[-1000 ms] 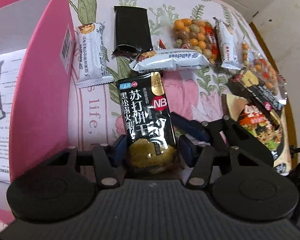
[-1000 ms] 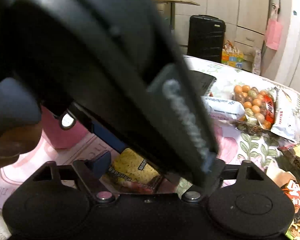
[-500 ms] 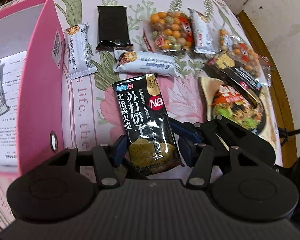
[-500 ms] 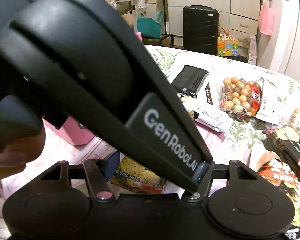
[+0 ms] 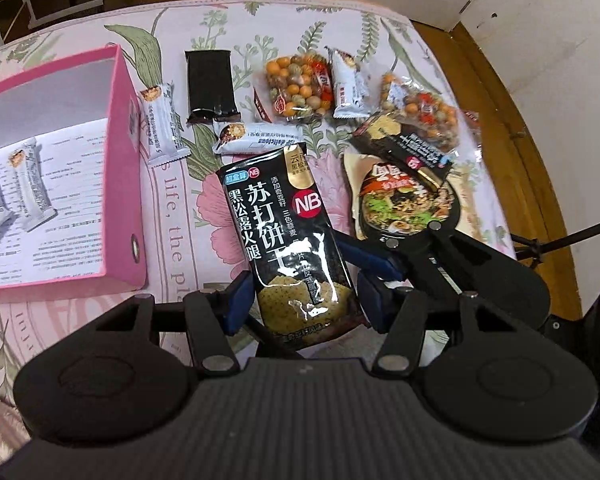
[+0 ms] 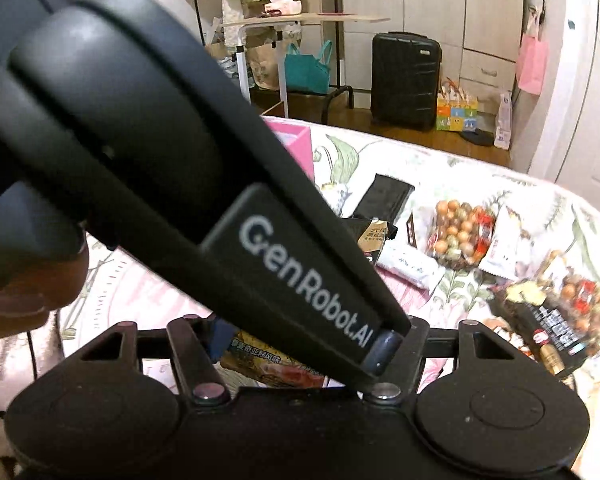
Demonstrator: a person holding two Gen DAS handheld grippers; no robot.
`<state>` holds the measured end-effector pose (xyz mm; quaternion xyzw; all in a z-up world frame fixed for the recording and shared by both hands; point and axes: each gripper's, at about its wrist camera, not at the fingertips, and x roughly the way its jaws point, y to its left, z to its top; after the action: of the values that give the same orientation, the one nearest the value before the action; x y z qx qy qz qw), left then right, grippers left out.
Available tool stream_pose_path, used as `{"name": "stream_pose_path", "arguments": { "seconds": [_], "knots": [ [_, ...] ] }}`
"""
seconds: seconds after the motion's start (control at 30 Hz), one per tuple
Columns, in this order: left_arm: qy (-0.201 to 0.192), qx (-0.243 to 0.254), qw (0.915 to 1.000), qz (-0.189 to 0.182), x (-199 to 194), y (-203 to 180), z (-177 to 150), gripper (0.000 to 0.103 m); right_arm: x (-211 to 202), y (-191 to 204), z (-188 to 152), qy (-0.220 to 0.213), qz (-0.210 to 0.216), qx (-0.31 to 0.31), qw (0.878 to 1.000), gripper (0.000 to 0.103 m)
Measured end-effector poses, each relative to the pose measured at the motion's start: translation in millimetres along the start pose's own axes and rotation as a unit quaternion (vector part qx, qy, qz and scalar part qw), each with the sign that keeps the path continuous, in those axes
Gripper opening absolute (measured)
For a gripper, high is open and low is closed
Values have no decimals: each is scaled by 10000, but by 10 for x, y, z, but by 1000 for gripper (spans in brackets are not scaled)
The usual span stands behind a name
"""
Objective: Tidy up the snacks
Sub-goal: 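Lower the black NB pack into the pink box and open the left tool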
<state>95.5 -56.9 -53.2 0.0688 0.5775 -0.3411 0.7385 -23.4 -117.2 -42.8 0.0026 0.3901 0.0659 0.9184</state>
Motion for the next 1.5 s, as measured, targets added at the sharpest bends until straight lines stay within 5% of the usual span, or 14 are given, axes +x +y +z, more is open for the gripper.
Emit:
{"name": "stream_pose_path", "arguments": {
  "seconds": [0.33, 0.57, 0.8, 1.13, 1.4, 1.5],
  "knots": [
    [-485, -154, 9984, 245, -663, 213, -8, 55, -353, 371, 332, -378, 180, -412, 9983, 68],
    [-606, -623, 9952, 448, -789, 682, 116, 55, -157, 551, 648, -308, 600, -598, 9959, 68],
    [-577, -1175, 9905, 410, -479, 1374, 365, 55, 562, 612, 986, 19, 779, -863, 9932, 68],
    [-575, -2387, 9694, 9, 74, 2348, 469, 55, 1440, 1020, 1169, 812, 864, -1678, 9787, 68],
    [-430, -2937, 9547, -195, 390, 2641, 367, 56, 1823, 1495, 1168, 1266, 569, -2076, 9683, 75],
    [-436, -2897, 9558, -251, 381, 2623, 376, 58, 1790, 1533, 1162, 1309, 501, -2066, 9683, 76]
  ]
}}
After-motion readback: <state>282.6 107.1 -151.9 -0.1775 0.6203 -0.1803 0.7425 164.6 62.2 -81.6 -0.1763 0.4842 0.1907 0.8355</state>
